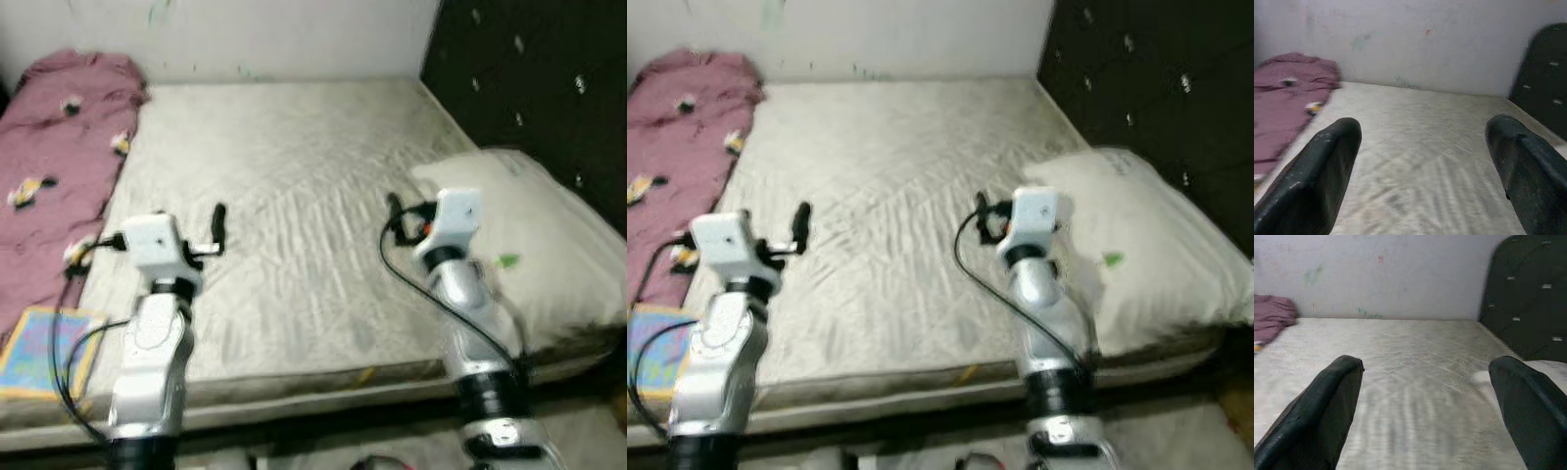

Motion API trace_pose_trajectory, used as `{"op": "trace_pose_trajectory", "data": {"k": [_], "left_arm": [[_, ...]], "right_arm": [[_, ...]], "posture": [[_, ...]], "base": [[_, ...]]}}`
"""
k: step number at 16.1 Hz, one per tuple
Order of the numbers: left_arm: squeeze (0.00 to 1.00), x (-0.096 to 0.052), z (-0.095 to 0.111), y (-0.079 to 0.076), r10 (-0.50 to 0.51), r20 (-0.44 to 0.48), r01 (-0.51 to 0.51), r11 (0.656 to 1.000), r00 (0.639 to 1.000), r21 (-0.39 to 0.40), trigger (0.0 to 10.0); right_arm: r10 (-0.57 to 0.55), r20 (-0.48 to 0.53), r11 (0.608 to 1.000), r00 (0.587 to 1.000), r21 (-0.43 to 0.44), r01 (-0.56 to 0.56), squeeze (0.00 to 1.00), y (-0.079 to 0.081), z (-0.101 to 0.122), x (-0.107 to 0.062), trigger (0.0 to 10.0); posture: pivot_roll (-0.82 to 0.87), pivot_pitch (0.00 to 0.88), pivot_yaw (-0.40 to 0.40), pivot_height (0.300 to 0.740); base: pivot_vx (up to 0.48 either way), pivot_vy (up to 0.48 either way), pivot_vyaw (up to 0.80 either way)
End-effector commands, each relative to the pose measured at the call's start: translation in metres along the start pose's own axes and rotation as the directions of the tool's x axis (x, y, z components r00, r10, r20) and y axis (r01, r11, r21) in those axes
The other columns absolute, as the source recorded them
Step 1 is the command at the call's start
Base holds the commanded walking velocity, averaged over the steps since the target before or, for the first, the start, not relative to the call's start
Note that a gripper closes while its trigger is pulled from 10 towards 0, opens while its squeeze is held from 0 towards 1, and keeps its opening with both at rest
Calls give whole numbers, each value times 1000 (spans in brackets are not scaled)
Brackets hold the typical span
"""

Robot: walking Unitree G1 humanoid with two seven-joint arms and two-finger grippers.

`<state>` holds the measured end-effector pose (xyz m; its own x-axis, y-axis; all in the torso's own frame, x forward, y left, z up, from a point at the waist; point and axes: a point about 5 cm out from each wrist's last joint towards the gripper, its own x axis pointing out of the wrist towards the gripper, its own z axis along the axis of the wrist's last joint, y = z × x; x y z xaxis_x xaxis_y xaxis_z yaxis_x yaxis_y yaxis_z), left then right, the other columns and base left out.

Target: Clean up the room

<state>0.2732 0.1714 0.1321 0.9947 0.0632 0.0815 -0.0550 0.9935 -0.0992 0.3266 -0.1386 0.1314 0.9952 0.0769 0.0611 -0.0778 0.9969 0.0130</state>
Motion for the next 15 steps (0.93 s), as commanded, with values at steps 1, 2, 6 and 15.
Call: {"op": "trace_pose_trajectory", "data": {"k": [1, 2, 6, 15], "left_arm": [[0, 2, 4, -1, -4, 14, 4, 1000, 1000, 6, 10000], [0, 2, 4, -1, -3, 13, 3, 1000, 1000, 6, 10000], [0, 2, 4, -1, -3, 13, 3, 1000, 1000, 9, 10000], [0, 2, 4, 0, 11, 23, -12, 999, 1000, 35, 10000]], "right_arm": [[11, 22, 1000, 1000, -11, -11, 0, 1, 6, 2, 10000], [12, 21, 1000, 1000, -12, -12, 0, 1, 6, 3, 10000], [14, 20, 1000, 1000, -11, -14, 0, 1, 5, 3, 10000], [6, -16, 999, 1000, -43, -7, 0, 3, 0, 5, 10000]], "posture": [[-9, 0, -17, 740], [-9, 0, -17, 740], [-9, 0, -16, 740], [-10, 0, -18, 740]], "base": [[0, 480, 0], [0, 480, 0], [0, 480, 0], [0, 107, 0]]}}
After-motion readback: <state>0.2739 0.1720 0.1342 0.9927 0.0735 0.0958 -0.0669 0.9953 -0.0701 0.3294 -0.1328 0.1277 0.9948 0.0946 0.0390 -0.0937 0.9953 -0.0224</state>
